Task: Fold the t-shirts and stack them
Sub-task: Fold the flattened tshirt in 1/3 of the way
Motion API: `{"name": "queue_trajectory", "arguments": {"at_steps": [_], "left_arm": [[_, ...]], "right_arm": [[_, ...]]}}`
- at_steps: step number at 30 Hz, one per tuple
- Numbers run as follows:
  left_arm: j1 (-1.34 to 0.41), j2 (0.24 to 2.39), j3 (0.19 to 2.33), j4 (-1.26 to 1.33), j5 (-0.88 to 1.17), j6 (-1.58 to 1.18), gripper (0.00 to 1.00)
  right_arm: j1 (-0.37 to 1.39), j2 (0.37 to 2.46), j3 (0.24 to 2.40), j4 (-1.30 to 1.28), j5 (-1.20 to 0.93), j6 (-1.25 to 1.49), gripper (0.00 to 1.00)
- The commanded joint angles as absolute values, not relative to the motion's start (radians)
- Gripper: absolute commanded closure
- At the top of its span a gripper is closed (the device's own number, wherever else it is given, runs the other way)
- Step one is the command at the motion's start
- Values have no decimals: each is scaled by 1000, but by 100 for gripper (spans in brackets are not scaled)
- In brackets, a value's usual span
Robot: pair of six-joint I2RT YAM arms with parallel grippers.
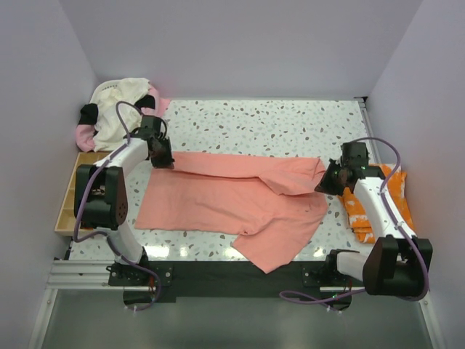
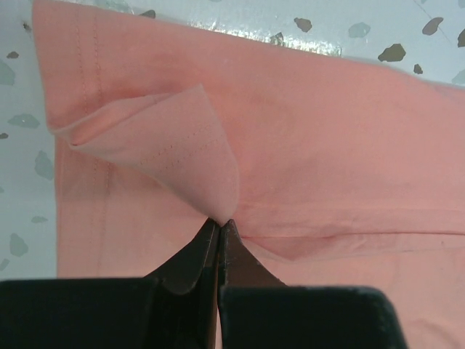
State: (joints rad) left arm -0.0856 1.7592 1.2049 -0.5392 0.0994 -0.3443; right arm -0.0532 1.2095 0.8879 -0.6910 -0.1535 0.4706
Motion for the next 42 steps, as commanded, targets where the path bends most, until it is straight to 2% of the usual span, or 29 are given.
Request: {"name": "queue_trajectory", "arguments": {"at_steps": [1, 2, 3, 4, 6, 9, 14, 19, 21, 25, 30, 36, 42], "left_arm": [[-81, 1720, 1169, -531, 86, -316, 94], [-81, 1724, 1169, -540, 83, -316, 86], [-81, 1730, 1172, -548, 68, -316, 81], [-81, 1735, 1173, -555, 64, -321, 70], [-81, 1726, 1173, -560, 33, -322, 59], [-81, 1692, 1186, -564, -38, -336, 47], [-81, 1621, 1222, -537, -58, -348, 44], [-81, 1628, 1264, -499, 38, -373, 44], [-81, 1646, 1249, -428, 154, -361, 36], [-83, 1761, 1273, -417, 244, -380, 43], [-86, 1853, 1250, -364, 310, -414, 44], [-84, 1971, 1342, -393, 341, -422, 44], [-81, 2081, 1482, -463, 292, -400, 45]], "right_arm": [[-55, 1178, 847, -718, -150, 468, 100], [-55, 1181, 847, -715, -144, 469, 91], [-55, 1184, 848, -716, -140, 468, 68], [-57, 1187, 859, -715, -137, 466, 59], [-55, 1186, 877, -716, -123, 460, 47], [-57, 1170, 923, -721, -97, 453, 46], [-55, 1169, 956, -661, -110, 465, 42], [-55, 1250, 951, -576, -170, 476, 42], [-55, 1288, 953, -554, -189, 482, 42], [-54, 1357, 943, -480, -242, 500, 42], [-52, 1451, 959, -408, -305, 514, 42], [-44, 1592, 1005, -359, -328, 502, 42], [-40, 1762, 1113, -399, -217, 482, 43]]}}
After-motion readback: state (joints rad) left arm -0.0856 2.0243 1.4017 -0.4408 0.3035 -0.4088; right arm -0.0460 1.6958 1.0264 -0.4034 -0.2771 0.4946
